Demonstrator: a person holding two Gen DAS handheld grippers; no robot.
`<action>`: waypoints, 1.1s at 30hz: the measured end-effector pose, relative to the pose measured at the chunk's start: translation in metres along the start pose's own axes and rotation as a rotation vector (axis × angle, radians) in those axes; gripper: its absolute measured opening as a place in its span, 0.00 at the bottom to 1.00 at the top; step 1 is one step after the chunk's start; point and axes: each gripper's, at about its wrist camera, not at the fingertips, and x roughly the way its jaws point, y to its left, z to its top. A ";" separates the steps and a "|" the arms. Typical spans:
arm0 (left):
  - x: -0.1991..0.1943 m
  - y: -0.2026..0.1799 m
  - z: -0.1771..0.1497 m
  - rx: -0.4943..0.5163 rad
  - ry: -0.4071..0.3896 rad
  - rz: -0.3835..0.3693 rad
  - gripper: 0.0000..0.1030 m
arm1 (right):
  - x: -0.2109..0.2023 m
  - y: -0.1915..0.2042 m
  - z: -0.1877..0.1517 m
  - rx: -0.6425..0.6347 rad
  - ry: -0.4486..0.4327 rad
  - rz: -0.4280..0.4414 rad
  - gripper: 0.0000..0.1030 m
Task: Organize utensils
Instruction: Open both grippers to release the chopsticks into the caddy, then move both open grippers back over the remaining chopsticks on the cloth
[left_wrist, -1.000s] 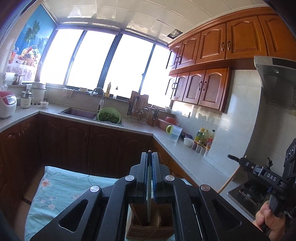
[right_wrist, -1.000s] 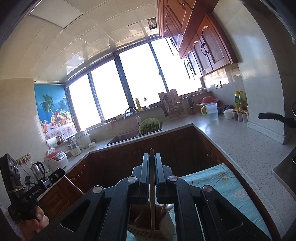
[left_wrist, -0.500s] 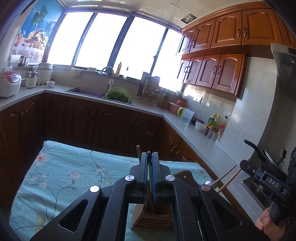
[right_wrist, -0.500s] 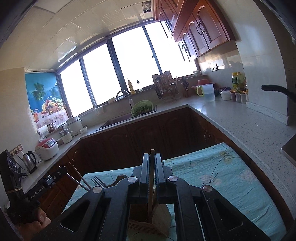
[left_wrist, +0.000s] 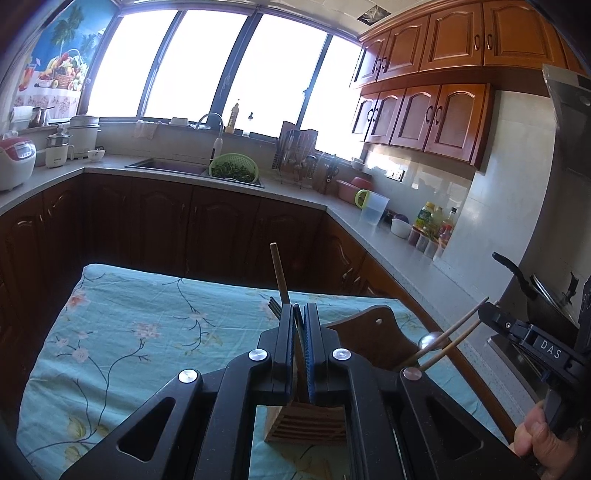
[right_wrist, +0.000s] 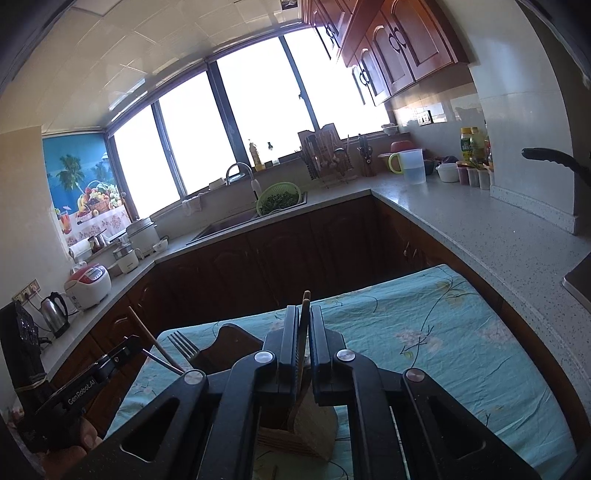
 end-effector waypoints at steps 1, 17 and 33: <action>0.000 0.000 0.000 0.002 0.000 0.003 0.04 | 0.000 0.001 0.000 0.001 0.001 -0.001 0.05; -0.053 0.010 -0.013 -0.062 -0.053 0.030 0.63 | -0.058 -0.013 0.002 0.093 -0.141 0.063 0.91; -0.135 0.008 -0.077 -0.078 0.017 0.059 0.74 | -0.099 -0.028 -0.069 0.134 -0.017 0.044 0.95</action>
